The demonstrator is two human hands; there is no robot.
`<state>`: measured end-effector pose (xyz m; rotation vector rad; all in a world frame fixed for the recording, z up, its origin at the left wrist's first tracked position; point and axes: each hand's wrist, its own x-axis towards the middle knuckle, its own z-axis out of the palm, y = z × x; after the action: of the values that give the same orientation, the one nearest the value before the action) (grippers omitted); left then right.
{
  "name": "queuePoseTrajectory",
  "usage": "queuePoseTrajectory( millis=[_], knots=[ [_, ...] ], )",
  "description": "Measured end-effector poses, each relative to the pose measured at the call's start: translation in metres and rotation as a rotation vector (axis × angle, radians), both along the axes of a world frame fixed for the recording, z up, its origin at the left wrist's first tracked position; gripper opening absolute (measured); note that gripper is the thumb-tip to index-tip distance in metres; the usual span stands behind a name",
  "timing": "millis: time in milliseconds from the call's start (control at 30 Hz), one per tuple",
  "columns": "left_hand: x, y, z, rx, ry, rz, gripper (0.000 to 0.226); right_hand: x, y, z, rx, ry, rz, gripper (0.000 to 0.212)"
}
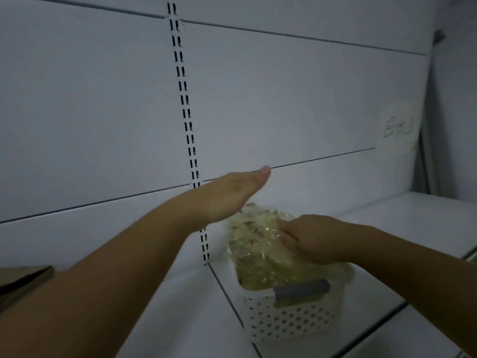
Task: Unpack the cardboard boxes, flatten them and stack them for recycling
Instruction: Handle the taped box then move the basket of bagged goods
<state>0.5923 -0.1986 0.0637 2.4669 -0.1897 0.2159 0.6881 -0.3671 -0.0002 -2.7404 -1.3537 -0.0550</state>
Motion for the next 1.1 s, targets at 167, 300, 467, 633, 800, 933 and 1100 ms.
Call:
queuePoseTrajectory(
  millis=[167,300,467,633,800,933,1100],
  knots=[
    [0.035,-0.03,-0.073,0.325,0.062,0.088,0.06,-0.003,-0.008,-0.014,0.183,0.136,0.082,0.04],
    [0.041,-0.021,-0.074,0.257,0.131,0.048,0.056,0.0,-0.01,-0.024,0.354,0.222,0.146,0.05],
    [0.041,0.005,-0.097,-0.041,0.116,-0.036,0.048,0.004,-0.018,-0.029,1.017,0.415,-0.097,0.074],
    [0.039,0.005,-0.079,-0.514,0.16,0.014,0.063,0.006,-0.022,-0.034,1.039,0.208,-0.044,0.045],
    [0.026,-0.008,-0.06,-0.466,-0.102,0.179,0.062,0.001,-0.023,-0.03,0.985,0.049,0.07,0.049],
    [0.025,-0.011,-0.057,0.084,-0.388,0.365,0.051,0.004,-0.027,-0.019,0.947,0.068,0.139,0.043],
    [0.011,-0.014,-0.053,0.086,-0.426,0.407,0.051,-0.005,-0.027,0.023,1.018,-0.066,0.147,0.038]
  ],
)
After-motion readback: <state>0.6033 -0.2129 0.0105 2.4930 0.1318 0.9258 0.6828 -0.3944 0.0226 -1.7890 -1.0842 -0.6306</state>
